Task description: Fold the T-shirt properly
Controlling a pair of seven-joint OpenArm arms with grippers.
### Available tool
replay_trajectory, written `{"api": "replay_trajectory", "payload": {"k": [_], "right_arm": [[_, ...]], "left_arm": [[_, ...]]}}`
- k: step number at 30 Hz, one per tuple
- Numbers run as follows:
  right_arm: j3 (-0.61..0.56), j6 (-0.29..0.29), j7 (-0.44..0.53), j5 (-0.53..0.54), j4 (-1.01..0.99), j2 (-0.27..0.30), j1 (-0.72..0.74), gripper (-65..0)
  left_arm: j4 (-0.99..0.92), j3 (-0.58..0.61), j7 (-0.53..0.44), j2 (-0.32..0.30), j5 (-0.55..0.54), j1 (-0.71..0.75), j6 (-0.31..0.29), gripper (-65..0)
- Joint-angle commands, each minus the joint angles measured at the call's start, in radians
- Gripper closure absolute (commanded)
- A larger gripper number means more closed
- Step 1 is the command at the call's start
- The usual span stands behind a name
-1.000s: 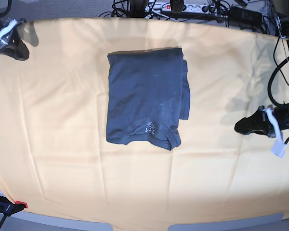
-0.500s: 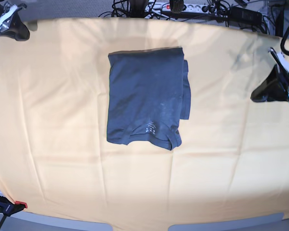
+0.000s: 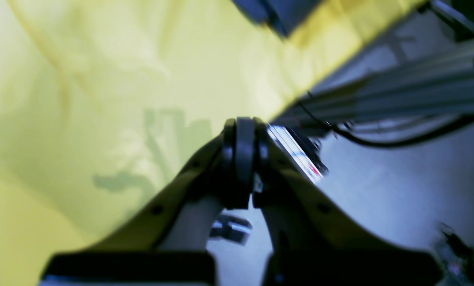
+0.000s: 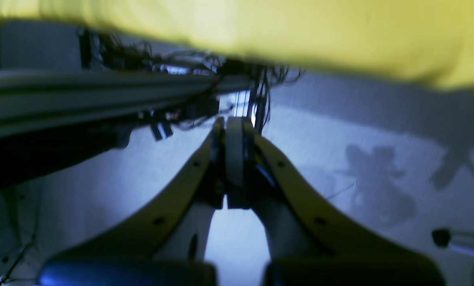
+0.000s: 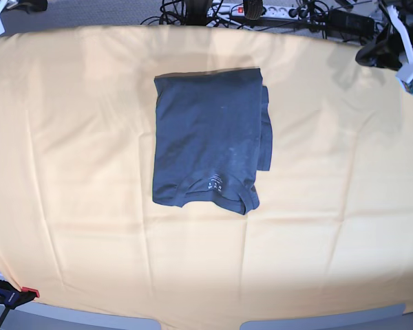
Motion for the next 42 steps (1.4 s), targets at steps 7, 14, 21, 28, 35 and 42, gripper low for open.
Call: {"api": "replay_trajectory", "payload": {"k": [7,14,21,28,35,42], "right_arm": [[0.010,0.001,0.005,0.024,0.013,0.012,-0.169,0.0],[0.008,0.001,0.005,0.024,0.011,0.012,-0.256,0.0],[-0.150,0.001,0.005,-0.004,-0.029,0.012,-0.256,0.0],[-0.502,0.001,0.327,-0.428,-0.207,0.012,-0.135,0.0],[-0.774,0.001,0.500,-0.726,-0.588,-0.041,0.180,0.0],[-0.909,0.001,0.794,-0.995,-1.061,-0.074,0.459,0.0]], "left_arm": [[0.010,-0.011,-0.008,0.050,-0.016,0.246,-0.004,0.0],[-0.005,0.012,-0.008,0.138,-0.016,0.441,-0.082,0.0],[-0.191,0.302,-0.033,0.153,0.140,0.441,-0.109,0.0],[-0.488,0.665,-0.267,0.154,0.405,0.225,-0.109,0.0],[-0.901,0.860,-0.509,0.287,0.667,-0.106,-0.109,0.0],[-1.384,0.886,-0.924,0.420,1.043,-0.413,-0.109,0.0]]}}
